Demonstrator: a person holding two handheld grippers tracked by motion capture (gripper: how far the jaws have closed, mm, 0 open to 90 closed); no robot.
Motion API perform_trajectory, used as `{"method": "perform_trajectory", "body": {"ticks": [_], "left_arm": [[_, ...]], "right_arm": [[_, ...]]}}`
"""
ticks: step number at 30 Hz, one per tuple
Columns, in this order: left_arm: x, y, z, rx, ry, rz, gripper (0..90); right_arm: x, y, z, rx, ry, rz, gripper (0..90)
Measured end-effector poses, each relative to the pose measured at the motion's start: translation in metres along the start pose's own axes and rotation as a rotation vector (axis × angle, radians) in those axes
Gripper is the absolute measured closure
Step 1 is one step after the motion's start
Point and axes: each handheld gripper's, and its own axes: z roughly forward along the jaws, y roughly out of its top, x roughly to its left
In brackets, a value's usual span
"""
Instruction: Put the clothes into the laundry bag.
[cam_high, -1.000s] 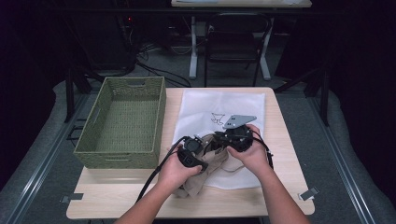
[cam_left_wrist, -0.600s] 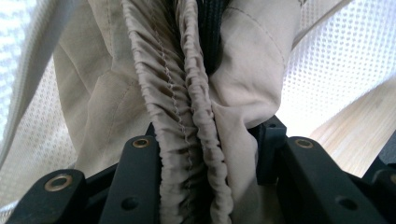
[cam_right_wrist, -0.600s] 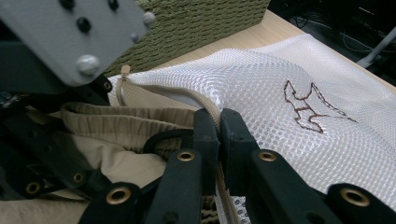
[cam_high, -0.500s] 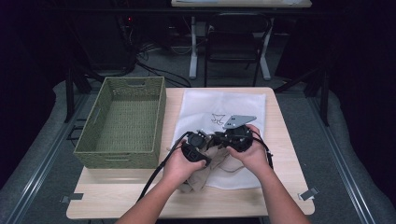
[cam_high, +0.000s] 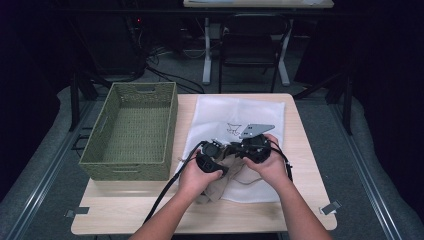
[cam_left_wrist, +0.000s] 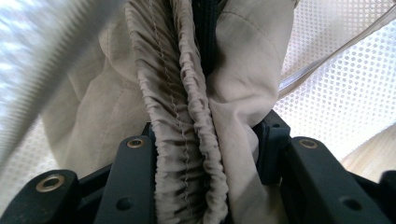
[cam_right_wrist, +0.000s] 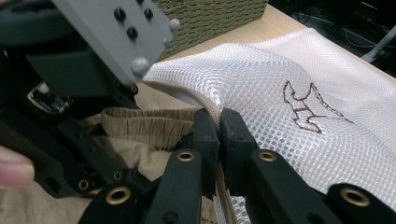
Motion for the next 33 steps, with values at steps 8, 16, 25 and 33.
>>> {"method": "perform_trajectory", "body": {"ticks": [8,16,25,33], "left_arm": [[0.004,-0.007,0.013,-0.007,-0.041,-0.050,56.9],[0.005,-0.010,0.016,-0.009,-0.035,-0.035,54.1],[0.001,-0.012,0.019,0.003,0.021,-0.001,46.6],[0.001,-0.012,0.019,-0.004,0.014,-0.025,40.1]], "right_arm": [[0.001,-0.001,0.001,0.008,-0.003,-0.003,86.3],[0.001,-0.002,0.002,0.009,-0.004,-0.005,86.2],[0.000,-0.002,0.001,0.009,-0.007,-0.007,86.2],[0.000,-0.002,0.001,0.009,-0.007,-0.006,86.2]]}}
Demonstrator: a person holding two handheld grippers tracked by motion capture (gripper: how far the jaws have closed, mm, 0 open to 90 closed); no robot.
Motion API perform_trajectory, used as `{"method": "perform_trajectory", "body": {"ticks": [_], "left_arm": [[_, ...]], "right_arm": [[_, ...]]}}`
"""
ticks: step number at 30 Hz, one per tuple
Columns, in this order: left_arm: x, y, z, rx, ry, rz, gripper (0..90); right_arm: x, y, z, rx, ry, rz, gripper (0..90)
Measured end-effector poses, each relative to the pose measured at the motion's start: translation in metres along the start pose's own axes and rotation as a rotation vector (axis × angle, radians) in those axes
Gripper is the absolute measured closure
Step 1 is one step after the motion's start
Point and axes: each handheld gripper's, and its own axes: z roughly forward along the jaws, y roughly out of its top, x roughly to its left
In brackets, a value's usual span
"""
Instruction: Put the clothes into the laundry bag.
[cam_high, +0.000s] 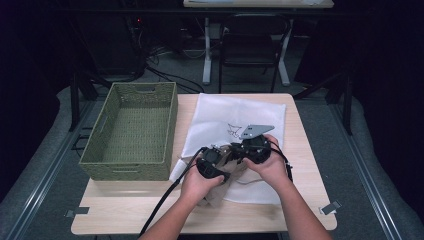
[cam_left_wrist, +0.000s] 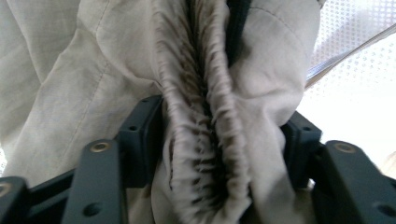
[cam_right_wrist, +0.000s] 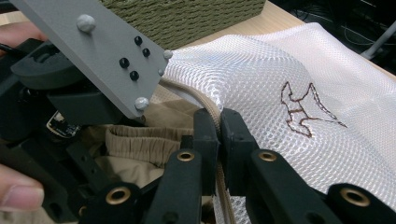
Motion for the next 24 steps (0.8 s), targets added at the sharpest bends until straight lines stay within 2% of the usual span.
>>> {"method": "perform_trajectory", "body": {"ticks": [4,10,11,14,24], "left_arm": [[0.000,0.001,-0.001,0.001,-0.011,-0.018,32.7],[0.000,0.001,-0.004,0.003,0.003,-0.013,28.5],[-0.001,0.001,-0.005,-0.008,0.001,-0.027,27.7],[-0.002,0.000,-0.010,-0.020,-0.004,-0.024,26.6],[-0.009,-0.008,-0.038,-0.077,-0.021,0.009,26.2]], "right_arm": [[0.000,0.000,0.000,0.002,0.000,0.000,86.2],[0.000,0.000,0.000,0.001,-0.002,0.000,86.1],[0.000,0.000,0.000,0.001,-0.002,0.001,86.1],[0.000,0.000,0.000,0.000,-0.002,0.000,86.1],[0.000,0.000,-0.001,0.000,-0.003,0.004,86.1]]}}
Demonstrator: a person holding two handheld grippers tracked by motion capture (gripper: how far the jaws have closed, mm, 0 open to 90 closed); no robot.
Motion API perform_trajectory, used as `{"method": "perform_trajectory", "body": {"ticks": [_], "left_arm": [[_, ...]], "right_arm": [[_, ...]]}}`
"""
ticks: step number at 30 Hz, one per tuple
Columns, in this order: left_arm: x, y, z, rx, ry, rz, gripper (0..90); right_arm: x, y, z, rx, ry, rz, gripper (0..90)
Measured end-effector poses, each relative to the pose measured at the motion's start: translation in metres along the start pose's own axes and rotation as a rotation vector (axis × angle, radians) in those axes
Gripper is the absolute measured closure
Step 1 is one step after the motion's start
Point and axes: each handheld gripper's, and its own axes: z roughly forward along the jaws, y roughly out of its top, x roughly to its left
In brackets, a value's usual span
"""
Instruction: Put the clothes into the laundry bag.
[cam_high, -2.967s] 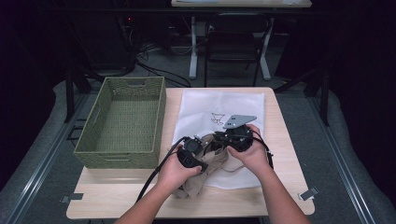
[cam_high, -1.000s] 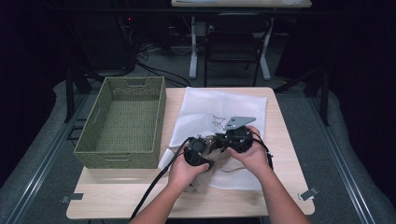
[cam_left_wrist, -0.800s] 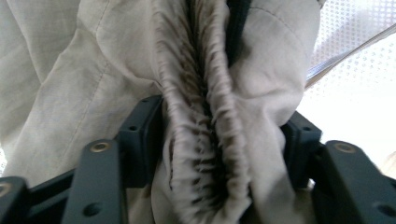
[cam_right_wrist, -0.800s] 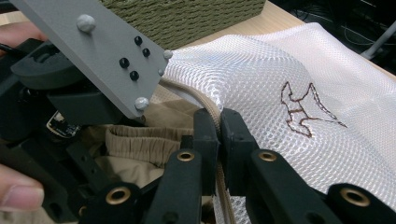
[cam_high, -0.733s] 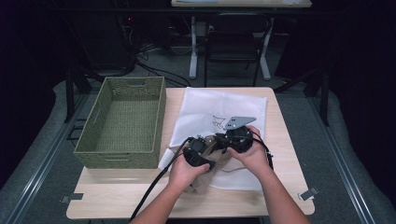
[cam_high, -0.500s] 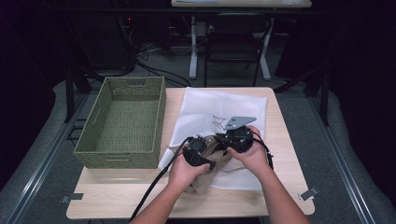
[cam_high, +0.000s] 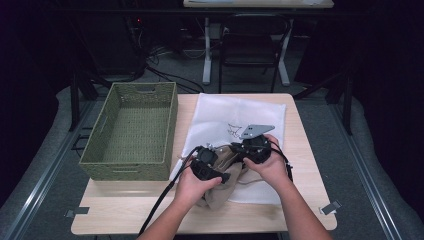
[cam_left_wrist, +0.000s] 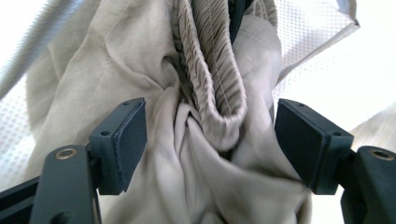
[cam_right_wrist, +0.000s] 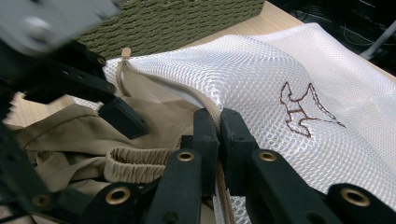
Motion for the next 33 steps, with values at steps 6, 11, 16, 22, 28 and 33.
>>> {"method": "perform_trajectory", "body": {"ticks": [6,11,16,22,28,33], "left_arm": [[-0.006,-0.005,-0.015,-0.022,-0.005,0.010,25.9],[-0.010,-0.010,-0.024,-0.035,0.012,0.034,25.7],[-0.009,-0.016,-0.024,-0.024,0.014,0.036,25.7],[-0.002,-0.024,-0.017,-0.010,-0.009,0.006,25.6],[0.003,-0.029,-0.009,0.003,-0.035,-0.021,23.0],[0.002,-0.032,-0.005,0.001,-0.058,-0.025,21.5]], "right_arm": [[0.000,0.000,0.000,0.000,0.002,-0.002,86.0],[0.000,0.000,0.000,0.000,0.001,-0.001,86.0],[0.000,0.000,-0.001,-0.002,0.000,0.001,86.0],[0.000,0.000,-0.001,-0.004,0.000,0.002,85.9],[0.001,0.001,0.000,-0.001,0.001,-0.007,85.9],[0.002,0.001,0.000,0.001,0.001,-0.010,85.8]]}}
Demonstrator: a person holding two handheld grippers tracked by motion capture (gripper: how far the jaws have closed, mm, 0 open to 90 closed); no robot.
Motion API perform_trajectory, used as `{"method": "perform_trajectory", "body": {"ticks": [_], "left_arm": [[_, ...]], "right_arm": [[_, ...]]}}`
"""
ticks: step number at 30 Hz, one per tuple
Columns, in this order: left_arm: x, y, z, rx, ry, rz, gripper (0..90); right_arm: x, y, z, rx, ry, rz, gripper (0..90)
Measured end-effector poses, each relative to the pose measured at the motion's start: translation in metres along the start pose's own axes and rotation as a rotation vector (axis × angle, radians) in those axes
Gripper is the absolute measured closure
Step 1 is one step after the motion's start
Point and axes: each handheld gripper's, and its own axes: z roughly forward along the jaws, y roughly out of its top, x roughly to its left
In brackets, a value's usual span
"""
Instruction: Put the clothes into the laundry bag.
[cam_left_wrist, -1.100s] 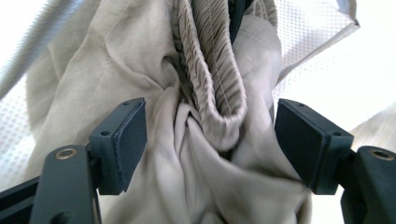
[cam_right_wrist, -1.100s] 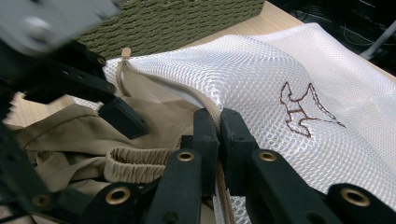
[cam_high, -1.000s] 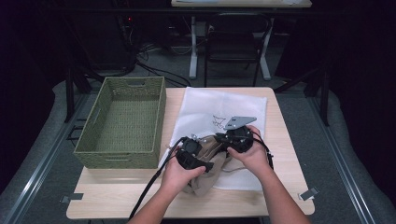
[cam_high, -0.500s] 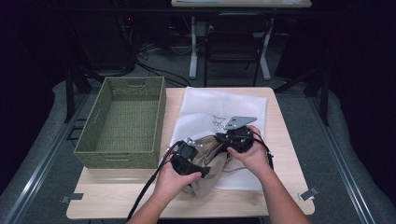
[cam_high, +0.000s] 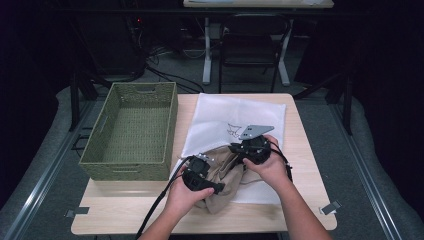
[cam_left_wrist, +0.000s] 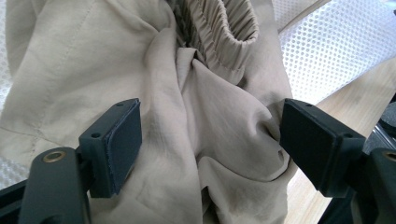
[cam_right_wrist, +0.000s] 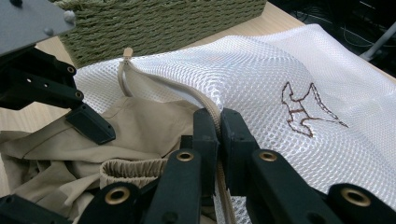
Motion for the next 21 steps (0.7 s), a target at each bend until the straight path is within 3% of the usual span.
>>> {"method": "perform_trajectory", "body": {"ticks": [17,21], "left_arm": [[-0.014,-0.004,-0.003,-0.030,-0.012,0.038,19.1],[-0.015,-0.004,-0.003,-0.012,-0.002,0.054,19.1]], "right_arm": [[0.001,0.000,0.001,0.002,0.005,-0.001,85.8],[0.002,0.000,0.002,0.004,0.005,-0.001,85.7]]}}
